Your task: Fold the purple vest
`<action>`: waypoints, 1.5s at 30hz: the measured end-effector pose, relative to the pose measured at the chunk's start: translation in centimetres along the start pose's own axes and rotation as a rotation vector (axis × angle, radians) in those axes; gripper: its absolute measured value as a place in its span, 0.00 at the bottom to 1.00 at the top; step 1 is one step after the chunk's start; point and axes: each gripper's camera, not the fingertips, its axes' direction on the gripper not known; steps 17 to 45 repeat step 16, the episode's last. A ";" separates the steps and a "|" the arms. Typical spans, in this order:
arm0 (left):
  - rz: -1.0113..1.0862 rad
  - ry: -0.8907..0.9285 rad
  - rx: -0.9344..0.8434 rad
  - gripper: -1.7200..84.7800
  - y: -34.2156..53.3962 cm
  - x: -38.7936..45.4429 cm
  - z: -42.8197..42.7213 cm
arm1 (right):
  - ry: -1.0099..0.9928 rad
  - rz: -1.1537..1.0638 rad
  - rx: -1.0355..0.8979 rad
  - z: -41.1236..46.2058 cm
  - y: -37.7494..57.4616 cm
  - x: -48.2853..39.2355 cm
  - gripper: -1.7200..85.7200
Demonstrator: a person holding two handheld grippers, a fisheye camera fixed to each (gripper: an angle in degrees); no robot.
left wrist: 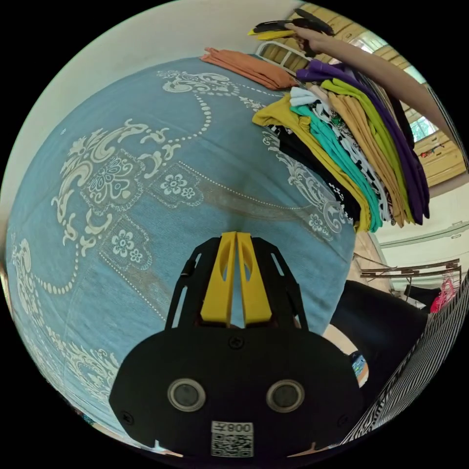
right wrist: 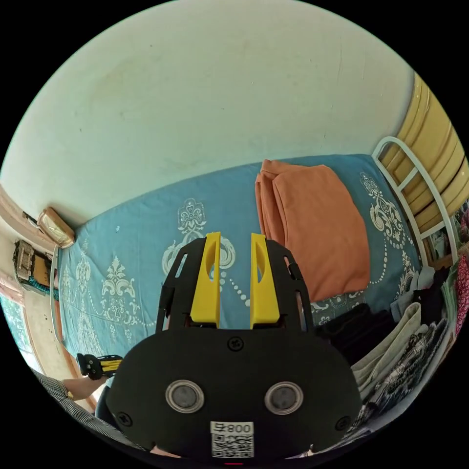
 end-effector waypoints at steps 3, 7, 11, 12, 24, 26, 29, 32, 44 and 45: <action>-0.010 -0.056 -0.010 0.02 -0.9 0.1 -0.7 | 0.031 0.033 -0.040 4.8 -5.1 0.6 0.13; -0.037 -0.080 -0.030 0.02 -2.2 -0.7 -1.9 | 0.069 0.081 -0.051 10.2 -12.1 1.7 0.13; -0.065 -0.079 -0.066 0.02 -3.6 -1.9 -3.3 | 0.090 0.121 -0.050 15.0 -17.9 2.8 0.14; -0.076 -0.074 -0.070 0.02 -3.8 -2.2 -3.6 | 0.097 0.126 -0.047 15.6 -18.6 2.8 0.14; -0.130 -0.039 -0.087 0.02 -4.8 -4.0 -5.4 | 0.115 0.147 -0.076 20.1 -23.0 3.0 0.14; -0.130 -0.039 -0.087 0.02 -4.8 -4.0 -5.4 | 0.115 0.147 -0.076 20.1 -23.0 3.0 0.14; -0.130 -0.039 -0.087 0.02 -4.8 -4.0 -5.4 | 0.115 0.147 -0.076 20.1 -23.0 3.0 0.14; -0.130 -0.039 -0.087 0.02 -4.8 -4.0 -5.4 | 0.115 0.147 -0.076 20.1 -23.0 3.0 0.14; -0.130 -0.039 -0.087 0.02 -4.8 -4.0 -5.4 | 0.115 0.147 -0.076 20.1 -23.0 3.0 0.14; -0.130 -0.039 -0.087 0.02 -4.8 -4.0 -5.4 | 0.115 0.147 -0.076 20.1 -23.0 3.0 0.14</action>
